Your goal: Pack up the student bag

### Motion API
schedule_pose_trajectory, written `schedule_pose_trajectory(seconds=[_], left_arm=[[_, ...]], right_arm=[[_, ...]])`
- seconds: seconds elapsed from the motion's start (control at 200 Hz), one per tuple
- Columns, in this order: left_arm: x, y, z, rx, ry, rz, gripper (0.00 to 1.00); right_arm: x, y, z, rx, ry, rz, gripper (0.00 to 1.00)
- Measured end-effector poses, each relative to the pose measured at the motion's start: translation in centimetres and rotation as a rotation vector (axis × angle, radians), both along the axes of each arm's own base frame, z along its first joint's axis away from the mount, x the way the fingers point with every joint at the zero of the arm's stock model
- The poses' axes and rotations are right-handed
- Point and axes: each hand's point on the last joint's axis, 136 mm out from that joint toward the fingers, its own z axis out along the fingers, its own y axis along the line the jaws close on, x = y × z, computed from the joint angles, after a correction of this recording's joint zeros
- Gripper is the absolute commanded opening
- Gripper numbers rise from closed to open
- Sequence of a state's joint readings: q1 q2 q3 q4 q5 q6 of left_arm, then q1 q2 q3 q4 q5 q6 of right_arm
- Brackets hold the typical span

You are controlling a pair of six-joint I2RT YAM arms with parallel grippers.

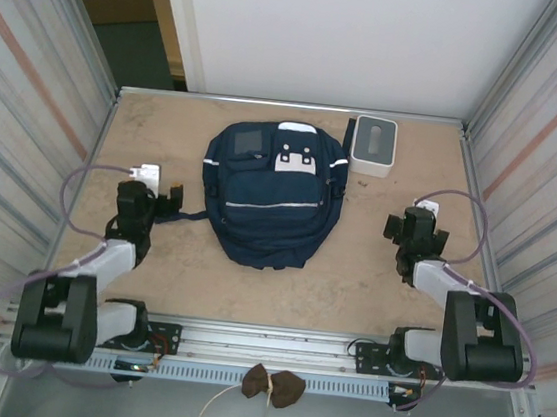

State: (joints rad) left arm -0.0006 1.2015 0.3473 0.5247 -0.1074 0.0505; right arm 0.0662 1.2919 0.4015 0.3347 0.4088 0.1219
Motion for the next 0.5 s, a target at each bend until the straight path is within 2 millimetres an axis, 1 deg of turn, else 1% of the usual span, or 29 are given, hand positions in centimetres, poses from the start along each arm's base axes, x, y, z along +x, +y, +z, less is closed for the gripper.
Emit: schedule_pose_trajectory(seconds=[0.055, 0.13, 0.215, 0.296, 0.346, 0.386, 0.431, 0.471, 0.501], left_arm=[[0.6, -0.1, -1.3, -0.017, 0.017, -0.008, 0.99], [1.3, -0.5, -3.0, -0.040, 0.031, -0.027, 0.99], [1.9, -1.2, -4.3, -0.060, 0.038, -0.059, 0.99], [2.0, -1.6, -5.4, -0.075, 0.068, -0.084, 0.99], [2.2, -1.8, -5.2, -0.080, 0.061, -0.097, 0.99], [2.4, -1.9, -4.9, -0.083, 0.052, -0.104, 0.99], [2.7, -2.0, -4.5, -0.083, 0.040, -0.109, 0.99], [3.0, -2.1, -4.2, -0.081, 0.031, -0.112, 0.99], [3.1, -2.2, -4.0, -0.079, 0.025, -0.115, 0.99]], right_arm=[[0.8, 0.2, 0.6, 0.020, -0.045, 0.022, 0.99], [1.8, -0.1, 1.5, 0.049, -0.110, 0.038, 0.99], [2.6, -0.3, 2.2, 0.081, -0.160, 0.058, 0.99], [3.4, -0.2, 2.5, 0.113, -0.202, 0.091, 0.99], [3.9, 0.1, 2.2, 0.131, -0.216, 0.114, 0.99], [4.4, 0.4, 1.6, 0.143, -0.220, 0.133, 0.99], [4.7, 0.7, 0.5, 0.155, -0.206, 0.150, 0.99], [4.6, 1.1, -0.7, 0.168, -0.169, 0.162, 0.99], [4.5, 1.4, -1.2, 0.173, -0.153, 0.170, 0.99]])
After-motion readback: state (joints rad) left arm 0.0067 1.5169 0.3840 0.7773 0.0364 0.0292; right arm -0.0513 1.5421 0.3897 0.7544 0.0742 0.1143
